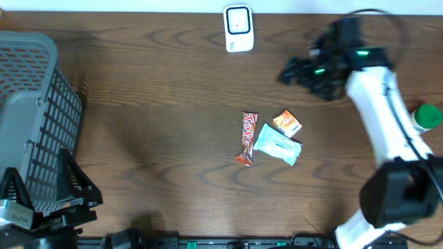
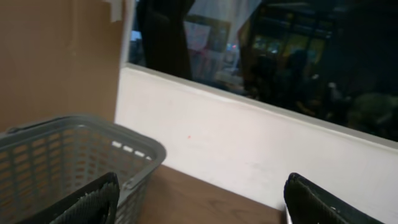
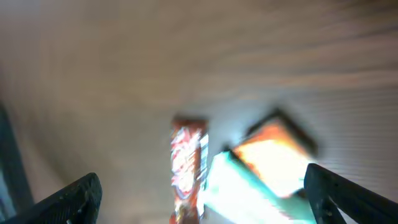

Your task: Scan the item barcode

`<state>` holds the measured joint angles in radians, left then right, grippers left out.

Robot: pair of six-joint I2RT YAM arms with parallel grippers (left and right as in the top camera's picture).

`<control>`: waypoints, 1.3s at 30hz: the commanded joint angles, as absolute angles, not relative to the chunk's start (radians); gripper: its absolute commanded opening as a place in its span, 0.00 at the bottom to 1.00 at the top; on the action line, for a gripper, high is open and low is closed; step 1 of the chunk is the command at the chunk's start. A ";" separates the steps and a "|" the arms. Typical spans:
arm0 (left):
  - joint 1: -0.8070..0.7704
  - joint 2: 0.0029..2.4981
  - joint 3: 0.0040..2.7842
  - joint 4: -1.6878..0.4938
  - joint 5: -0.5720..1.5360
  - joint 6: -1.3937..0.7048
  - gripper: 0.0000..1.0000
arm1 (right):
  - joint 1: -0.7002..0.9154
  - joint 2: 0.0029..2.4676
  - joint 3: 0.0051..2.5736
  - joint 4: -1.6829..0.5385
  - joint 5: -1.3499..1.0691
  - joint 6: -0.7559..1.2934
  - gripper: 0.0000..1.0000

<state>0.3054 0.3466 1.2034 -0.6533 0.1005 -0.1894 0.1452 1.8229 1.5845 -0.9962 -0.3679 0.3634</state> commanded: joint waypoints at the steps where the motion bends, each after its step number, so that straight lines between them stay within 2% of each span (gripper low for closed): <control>1: 0.275 0.337 1.197 -0.648 0.085 -0.184 0.85 | 0.229 1.910 1.589 -1.030 -0.414 0.260 0.99; 4: 0.254 0.337 1.197 -0.648 0.085 -0.184 0.85 | 0.293 1.967 1.589 -1.070 -0.363 0.260 0.94; 10: 0.250 0.337 1.197 -0.650 0.085 -0.184 0.85 | 0.421 1.983 1.589 -1.116 -0.234 0.260 0.99; 18: 0.250 0.337 1.197 -0.650 0.085 -0.184 0.85 | 0.647 1.954 1.585 -1.267 0.254 0.386 0.99; 23: 0.242 0.337 1.197 -0.650 0.084 -0.131 0.85 | 0.833 1.954 1.539 -1.265 0.525 0.505 0.99; 31: 0.192 0.337 1.197 -0.650 0.055 -0.128 0.85 | 1.027 1.954 1.366 -1.146 0.588 0.512 0.99; 39: 0.192 0.337 1.197 -0.650 0.056 -0.128 0.85 | 1.044 1.955 1.242 -1.014 0.692 0.438 0.99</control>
